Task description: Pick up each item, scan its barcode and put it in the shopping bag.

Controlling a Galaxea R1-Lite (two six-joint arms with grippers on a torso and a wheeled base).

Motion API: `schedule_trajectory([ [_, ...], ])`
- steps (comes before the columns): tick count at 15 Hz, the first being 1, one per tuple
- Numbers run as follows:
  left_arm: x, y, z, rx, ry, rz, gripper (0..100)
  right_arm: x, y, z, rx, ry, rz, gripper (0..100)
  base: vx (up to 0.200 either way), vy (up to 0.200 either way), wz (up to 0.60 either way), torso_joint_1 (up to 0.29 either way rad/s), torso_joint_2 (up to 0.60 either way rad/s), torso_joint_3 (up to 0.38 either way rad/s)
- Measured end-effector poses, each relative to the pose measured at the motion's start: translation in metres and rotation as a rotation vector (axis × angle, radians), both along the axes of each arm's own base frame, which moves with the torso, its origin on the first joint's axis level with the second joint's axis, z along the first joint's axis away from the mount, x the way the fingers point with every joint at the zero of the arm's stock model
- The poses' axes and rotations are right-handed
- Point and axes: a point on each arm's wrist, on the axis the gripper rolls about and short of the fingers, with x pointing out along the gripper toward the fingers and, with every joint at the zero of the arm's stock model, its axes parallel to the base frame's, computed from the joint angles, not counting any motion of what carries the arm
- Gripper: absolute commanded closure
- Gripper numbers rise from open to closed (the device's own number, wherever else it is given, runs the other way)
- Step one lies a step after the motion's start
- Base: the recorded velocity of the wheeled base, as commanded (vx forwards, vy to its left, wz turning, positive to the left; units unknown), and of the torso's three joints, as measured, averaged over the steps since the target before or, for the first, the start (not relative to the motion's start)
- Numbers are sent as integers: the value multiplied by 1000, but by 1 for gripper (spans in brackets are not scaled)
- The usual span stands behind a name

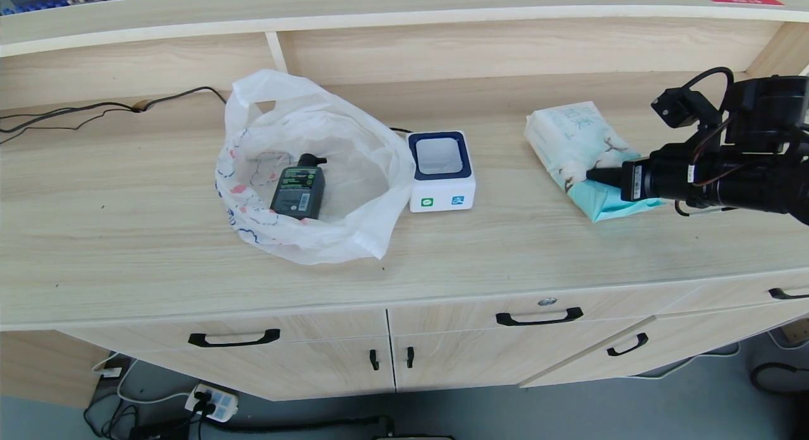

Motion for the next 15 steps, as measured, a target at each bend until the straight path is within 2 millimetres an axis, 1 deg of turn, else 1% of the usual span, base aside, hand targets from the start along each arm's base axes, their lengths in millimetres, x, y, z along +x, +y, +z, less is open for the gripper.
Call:
schedule_trajectory([
  [3, 0, 0, 0, -3, 2, -1, 0, -7, 0, 5, 9, -11, 1, 100, 0, 0, 0, 0, 0, 0],
  [5, 0, 0, 0, -3, 2, -1, 0, -19, -1, 14, 28, -39, -3, 100, 0, 0, 0, 0, 0, 0],
  [8, 0, 0, 0, -3, 3, 0, 0, -59, 7, 28, 58, -85, 24, 100, 0, 0, 0, 0, 0, 0],
  [10, 0, 0, 0, -3, 4, 0, 0, -95, 23, 40, 82, -131, 95, 100, 0, 0, 0, 0, 0, 0],
  [11, 0, 0, 0, -1, 5, 0, 0, -113, 34, 45, 115, -149, 146, 100, 0, 0, 0, 0, 0, 0],
  [13, 0, 0, -1, -3, 5, 0, 0, -146, 56, 51, 256, -170, 256, 100, 0, 0, 0, 0, 0, 0],
  [15, 0, 0, -1, -3, 6, -1, 0, -167, 63, 52, 344, -180, 323, 100, 0, 0, 0, 0, 0, 0],
])
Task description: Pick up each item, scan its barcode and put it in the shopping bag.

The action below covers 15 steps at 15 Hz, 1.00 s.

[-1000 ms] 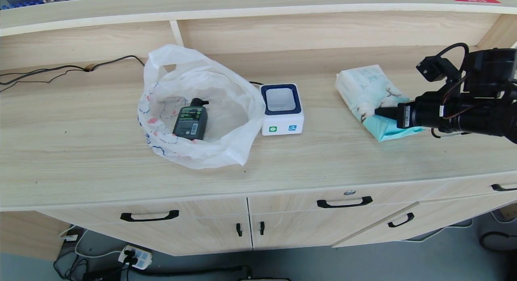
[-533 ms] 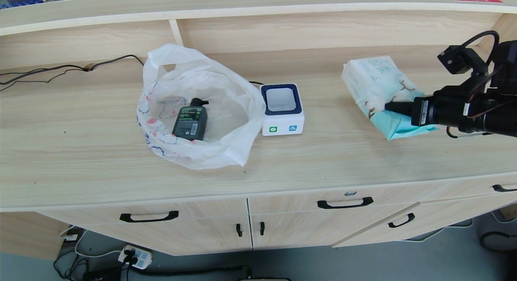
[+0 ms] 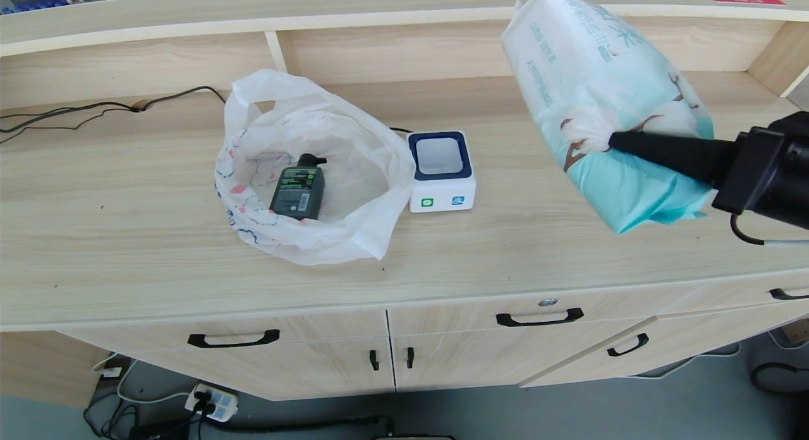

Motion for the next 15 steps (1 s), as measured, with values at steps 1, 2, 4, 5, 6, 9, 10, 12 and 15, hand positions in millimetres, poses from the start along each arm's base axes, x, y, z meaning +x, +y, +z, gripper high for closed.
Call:
schedule_trajectory([
  [1, 0, 0, 0, 0, 0, 0, 0, -6, 1, 0, 30, 18, 33, 100, 0, 0, 0, 0, 0, 0],
  [2, 0, 0, 0, 0, 0, 0, 0, -11, 4, -2, 124, 96, 85, 100, 0, 0, 0, 0, 0, 0],
  [4, 0, 0, 0, 0, 0, 1, 0, -23, 12, -4, 304, 249, 187, 100, 0, 0, 0, 0, 0, 0],
  [5, 0, 0, 0, -1, 1, 1, 0, -28, 16, -6, 403, 310, 236, 100, 0, 0, 0, 0, 0, 0],
  [6, 0, 0, 0, -2, 0, 1, 0, -33, 20, -11, 468, 353, 287, 100, 0, 0, 0, 0, 0, 0],
  [9, 0, 0, 0, -2, 1, 1, 0, -47, 28, -44, 604, 467, 411, 100, 0, 0, 0, 0, 0, 0],
  [10, 0, 0, 0, -1, 1, 0, 0, -52, 29, -54, 661, 500, 455, 100, 0, 0, 0, 0, 0, 0],
  [12, 0, 0, 0, 0, 1, 1, 0, -60, 30, -72, 788, 632, 526, 100, 0, 0, 0, 0, 0, 0],
  [15, 0, 0, 0, 0, 1, 1, 0, -67, 30, -83, 872, 760, 566, 100, 0, 0, 0, 0, 0, 0],
])
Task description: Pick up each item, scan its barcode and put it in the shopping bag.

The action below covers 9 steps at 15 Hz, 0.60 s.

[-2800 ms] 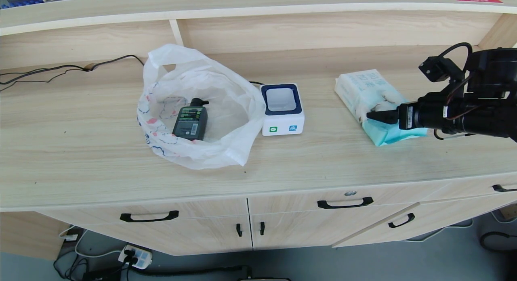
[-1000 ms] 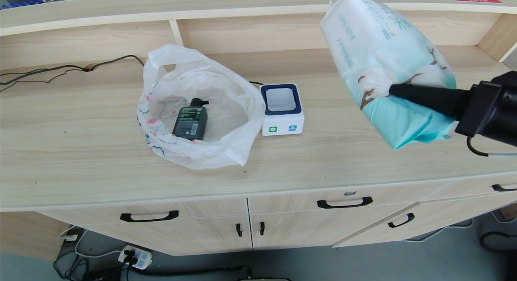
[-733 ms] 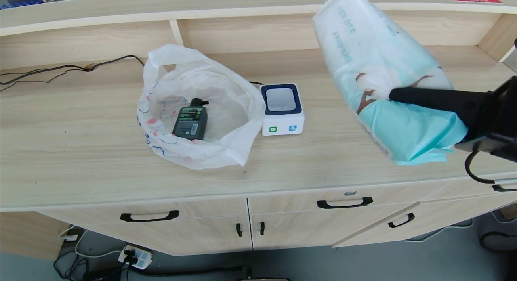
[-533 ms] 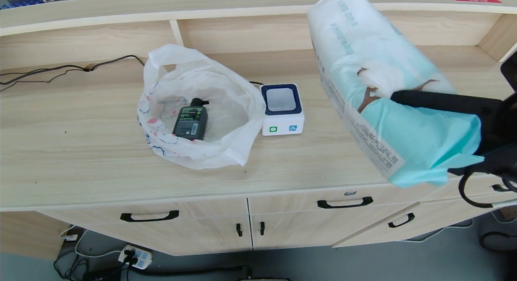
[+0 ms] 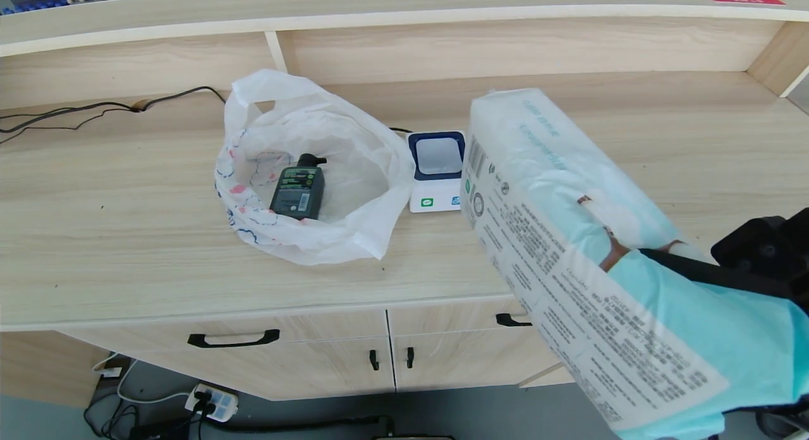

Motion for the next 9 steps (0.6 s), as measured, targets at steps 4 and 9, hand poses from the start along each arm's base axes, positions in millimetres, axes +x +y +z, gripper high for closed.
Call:
schedule_trajectory([
  [4, 0, 0, 0, 0, 0, 0, 0, -7, -3, 0, 97, 91, 60, 100, 0, 0, 0, 0, 0, 0],
  [9, 0, 0, 0, 0, 0, -1, 0, -14, -6, 3, 219, 229, 155, 100, 0, 0, 0, 0, 0, 0],
])
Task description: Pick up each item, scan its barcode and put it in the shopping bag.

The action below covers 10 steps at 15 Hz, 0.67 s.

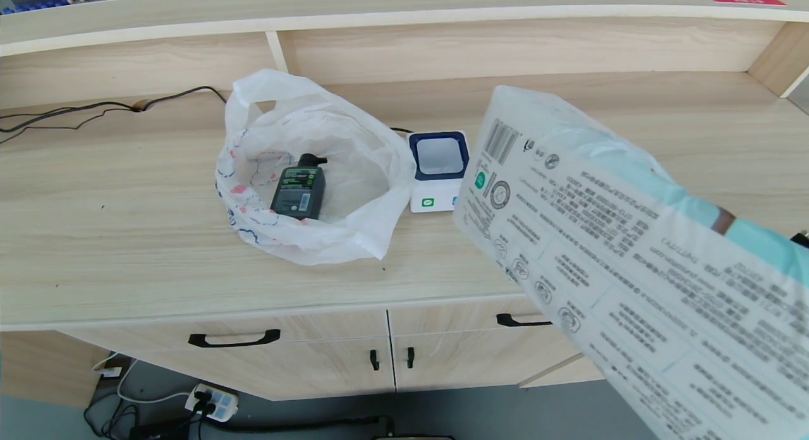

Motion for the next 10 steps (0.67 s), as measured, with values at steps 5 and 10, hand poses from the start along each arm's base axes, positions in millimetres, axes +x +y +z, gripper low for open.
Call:
schedule_trajectory([
  [5, 0, 0, 0, 0, 0, 1, 0, -11, -6, 4, 72, 95, 98, 100, 0, 0, 0, 0, 0, 0],
  [10, 0, 0, 0, 0, 0, 0, 0, -28, -20, 1, 91, 74, 121, 100, 0, 0, 0, 0, 0, 0],
])
